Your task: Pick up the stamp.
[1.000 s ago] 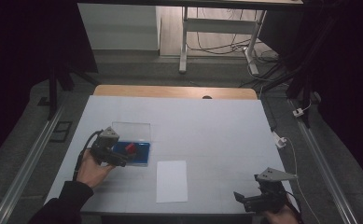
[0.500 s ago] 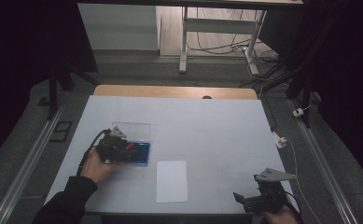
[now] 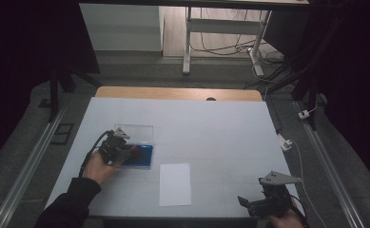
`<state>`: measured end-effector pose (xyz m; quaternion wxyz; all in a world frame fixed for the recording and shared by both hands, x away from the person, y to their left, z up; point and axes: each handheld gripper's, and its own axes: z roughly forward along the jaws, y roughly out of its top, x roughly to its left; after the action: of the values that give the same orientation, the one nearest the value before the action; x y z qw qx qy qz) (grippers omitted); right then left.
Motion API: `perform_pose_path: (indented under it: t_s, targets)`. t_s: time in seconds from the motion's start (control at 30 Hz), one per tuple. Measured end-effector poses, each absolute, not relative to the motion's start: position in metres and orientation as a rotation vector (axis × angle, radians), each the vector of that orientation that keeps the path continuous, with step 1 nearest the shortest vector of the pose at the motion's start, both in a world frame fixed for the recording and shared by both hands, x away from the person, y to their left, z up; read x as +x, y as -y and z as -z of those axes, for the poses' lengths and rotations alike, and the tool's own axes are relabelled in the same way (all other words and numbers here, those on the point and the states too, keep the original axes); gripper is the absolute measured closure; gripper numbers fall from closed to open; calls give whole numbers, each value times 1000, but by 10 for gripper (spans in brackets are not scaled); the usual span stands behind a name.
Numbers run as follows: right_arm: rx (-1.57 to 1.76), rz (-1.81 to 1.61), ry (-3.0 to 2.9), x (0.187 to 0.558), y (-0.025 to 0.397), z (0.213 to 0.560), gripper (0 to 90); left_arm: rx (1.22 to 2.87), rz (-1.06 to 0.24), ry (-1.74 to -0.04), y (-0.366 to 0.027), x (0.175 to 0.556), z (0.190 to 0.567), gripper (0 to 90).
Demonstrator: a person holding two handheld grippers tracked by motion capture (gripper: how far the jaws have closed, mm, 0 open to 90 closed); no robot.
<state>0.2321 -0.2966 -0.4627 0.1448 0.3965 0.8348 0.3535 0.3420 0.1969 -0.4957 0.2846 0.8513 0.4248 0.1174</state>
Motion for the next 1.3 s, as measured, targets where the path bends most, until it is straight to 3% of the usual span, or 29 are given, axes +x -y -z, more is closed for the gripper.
perform_pose_path:
  t_s: [0.9,1.3]
  targets:
    - [1128,-1022,-2405,231,296,462,0,2127,-320,-1094,-205,319,465,797]
    - [1131,-1026,-2408,230,298,462,0,2144,-362,-1083,-201,313,460,797]
